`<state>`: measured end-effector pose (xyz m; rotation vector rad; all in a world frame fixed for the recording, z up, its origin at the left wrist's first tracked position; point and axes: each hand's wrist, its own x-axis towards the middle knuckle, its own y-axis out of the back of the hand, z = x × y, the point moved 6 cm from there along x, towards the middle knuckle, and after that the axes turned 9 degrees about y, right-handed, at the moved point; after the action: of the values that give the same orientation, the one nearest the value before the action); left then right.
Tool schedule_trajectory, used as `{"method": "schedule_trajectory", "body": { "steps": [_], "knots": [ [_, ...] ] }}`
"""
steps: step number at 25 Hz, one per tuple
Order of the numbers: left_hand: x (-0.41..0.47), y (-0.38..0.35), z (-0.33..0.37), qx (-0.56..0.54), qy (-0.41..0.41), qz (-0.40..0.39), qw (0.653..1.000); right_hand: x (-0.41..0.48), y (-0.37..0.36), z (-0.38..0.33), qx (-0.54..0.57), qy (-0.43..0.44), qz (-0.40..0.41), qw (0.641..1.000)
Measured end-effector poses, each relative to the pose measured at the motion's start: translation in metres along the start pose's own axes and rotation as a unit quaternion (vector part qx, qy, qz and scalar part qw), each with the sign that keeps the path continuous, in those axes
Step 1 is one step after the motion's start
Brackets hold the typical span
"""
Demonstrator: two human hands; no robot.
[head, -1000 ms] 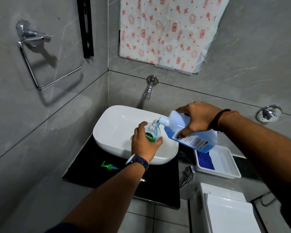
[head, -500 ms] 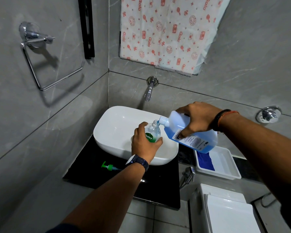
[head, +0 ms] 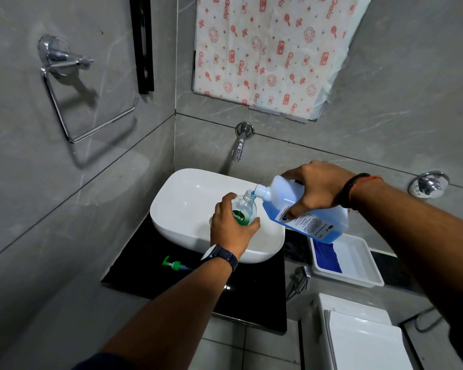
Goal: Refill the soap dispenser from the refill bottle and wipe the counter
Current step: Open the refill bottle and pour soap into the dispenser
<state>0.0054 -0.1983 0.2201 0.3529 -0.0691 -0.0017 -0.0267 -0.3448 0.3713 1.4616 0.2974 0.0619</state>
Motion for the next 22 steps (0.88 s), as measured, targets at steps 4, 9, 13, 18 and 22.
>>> {"method": "schedule_trajectory", "body": {
  "steps": [4, 9, 13, 18, 22],
  "knots": [
    [-0.0001, -0.0005, -0.0008, 0.000, 0.005, -0.002, 1.000, -0.0002, 0.0004, -0.0004, 0.003, 0.000, 0.000, 1.000],
    [0.0009, -0.0014, -0.0030, 0.000, 0.007, -0.004, 1.000, 0.0010, -0.0004, -0.0009, 0.000, 0.001, -0.002, 1.000],
    [0.0026, -0.0022, -0.0033, 0.001, 0.007, -0.004, 1.000, 0.0025, -0.0001, -0.0006, 0.001, 0.000, -0.005, 1.000],
    [0.0055, -0.0042, -0.0036, -0.001, 0.008, -0.007, 1.000, 0.0049, 0.0001, 0.0017, -0.002, -0.003, -0.011, 1.000],
    [0.0067, -0.0064, -0.0036, 0.003, 0.008, -0.009, 1.000, 0.0048, -0.0004, 0.0033, 0.000, -0.002, -0.009, 1.000]
  ]
}}
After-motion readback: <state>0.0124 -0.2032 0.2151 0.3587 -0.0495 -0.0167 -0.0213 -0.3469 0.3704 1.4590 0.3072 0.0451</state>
